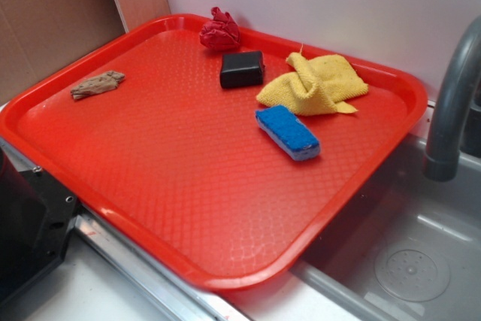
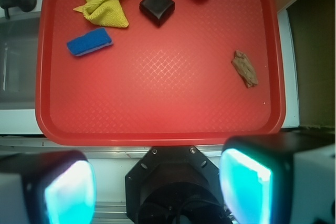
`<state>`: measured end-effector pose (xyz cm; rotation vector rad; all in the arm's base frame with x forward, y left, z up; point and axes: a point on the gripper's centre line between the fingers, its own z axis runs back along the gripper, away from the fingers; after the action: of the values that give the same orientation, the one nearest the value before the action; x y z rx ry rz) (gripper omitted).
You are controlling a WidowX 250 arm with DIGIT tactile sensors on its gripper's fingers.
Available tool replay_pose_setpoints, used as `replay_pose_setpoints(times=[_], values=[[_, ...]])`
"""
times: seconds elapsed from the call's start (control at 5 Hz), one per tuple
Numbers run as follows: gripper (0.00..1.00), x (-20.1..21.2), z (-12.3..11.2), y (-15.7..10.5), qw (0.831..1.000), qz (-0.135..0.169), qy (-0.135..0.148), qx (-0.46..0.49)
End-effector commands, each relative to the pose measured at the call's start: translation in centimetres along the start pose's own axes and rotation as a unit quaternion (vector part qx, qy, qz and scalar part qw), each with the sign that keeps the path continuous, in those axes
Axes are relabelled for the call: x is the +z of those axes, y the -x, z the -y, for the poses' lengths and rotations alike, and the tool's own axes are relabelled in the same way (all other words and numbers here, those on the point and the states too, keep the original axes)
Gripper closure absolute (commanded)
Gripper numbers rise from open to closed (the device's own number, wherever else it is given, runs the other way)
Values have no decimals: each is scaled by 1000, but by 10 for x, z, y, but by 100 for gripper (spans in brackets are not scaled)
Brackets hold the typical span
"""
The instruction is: Grab the red paper.
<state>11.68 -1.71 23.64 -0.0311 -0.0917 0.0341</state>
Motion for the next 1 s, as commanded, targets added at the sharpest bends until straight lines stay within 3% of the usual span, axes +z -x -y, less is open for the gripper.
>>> replay_pose_setpoints(times=[0.0,0.2,0.4,0.6,0.8], values=[[0,0,0,0,1000,0,0,0],[0,-49,-46,-34,997,18,-13,76],[0,-77,-74,-65,993,39,-28,108],[0,-107,-92,-105,992,58,-9,108],[0,-127,-88,-140,994,54,-15,90]])
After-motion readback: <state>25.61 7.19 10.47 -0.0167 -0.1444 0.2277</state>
